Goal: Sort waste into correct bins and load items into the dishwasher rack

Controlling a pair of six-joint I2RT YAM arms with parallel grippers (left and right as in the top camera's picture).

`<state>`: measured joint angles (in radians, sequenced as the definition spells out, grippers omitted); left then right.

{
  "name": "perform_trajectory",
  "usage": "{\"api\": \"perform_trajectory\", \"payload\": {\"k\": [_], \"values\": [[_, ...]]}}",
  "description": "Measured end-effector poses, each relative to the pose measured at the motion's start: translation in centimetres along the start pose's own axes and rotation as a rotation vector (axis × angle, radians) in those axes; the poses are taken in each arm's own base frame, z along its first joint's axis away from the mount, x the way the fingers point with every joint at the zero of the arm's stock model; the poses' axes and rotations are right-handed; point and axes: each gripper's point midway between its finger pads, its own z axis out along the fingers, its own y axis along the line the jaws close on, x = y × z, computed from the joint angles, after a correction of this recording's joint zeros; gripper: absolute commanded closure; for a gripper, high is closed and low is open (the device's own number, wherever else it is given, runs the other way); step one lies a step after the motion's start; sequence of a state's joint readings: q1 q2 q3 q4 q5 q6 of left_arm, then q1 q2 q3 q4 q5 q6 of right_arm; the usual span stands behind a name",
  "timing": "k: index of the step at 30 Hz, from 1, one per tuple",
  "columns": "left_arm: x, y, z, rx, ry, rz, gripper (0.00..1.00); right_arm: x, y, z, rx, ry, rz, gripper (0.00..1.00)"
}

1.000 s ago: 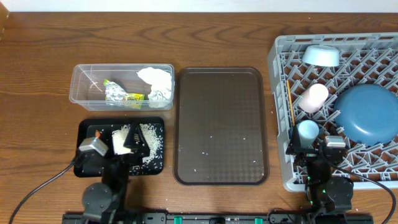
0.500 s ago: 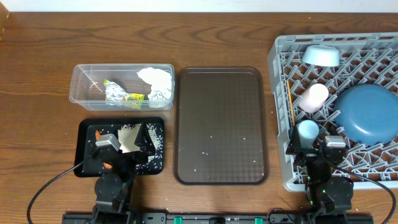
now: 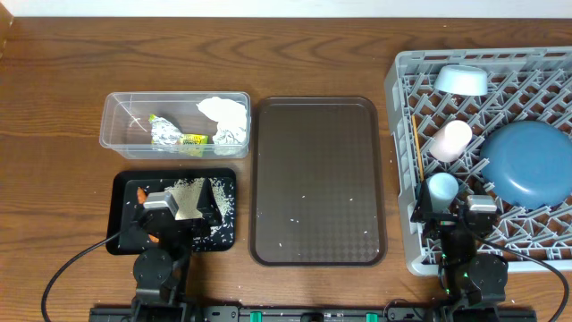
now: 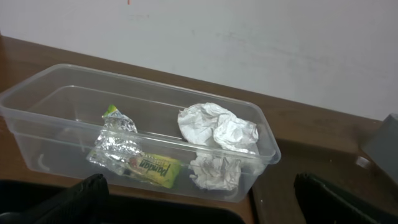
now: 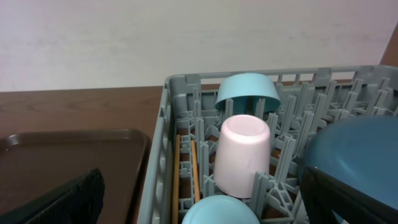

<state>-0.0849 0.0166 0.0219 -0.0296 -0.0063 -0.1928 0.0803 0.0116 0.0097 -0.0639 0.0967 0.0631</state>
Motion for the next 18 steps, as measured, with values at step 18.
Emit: {"api": "perform_trajectory", "payload": {"k": [18], "values": [[0.0,-0.01,0.0,0.0,0.0,0.01,0.02,-0.01,0.0,0.0,0.0,0.0,0.0,0.01]]}}
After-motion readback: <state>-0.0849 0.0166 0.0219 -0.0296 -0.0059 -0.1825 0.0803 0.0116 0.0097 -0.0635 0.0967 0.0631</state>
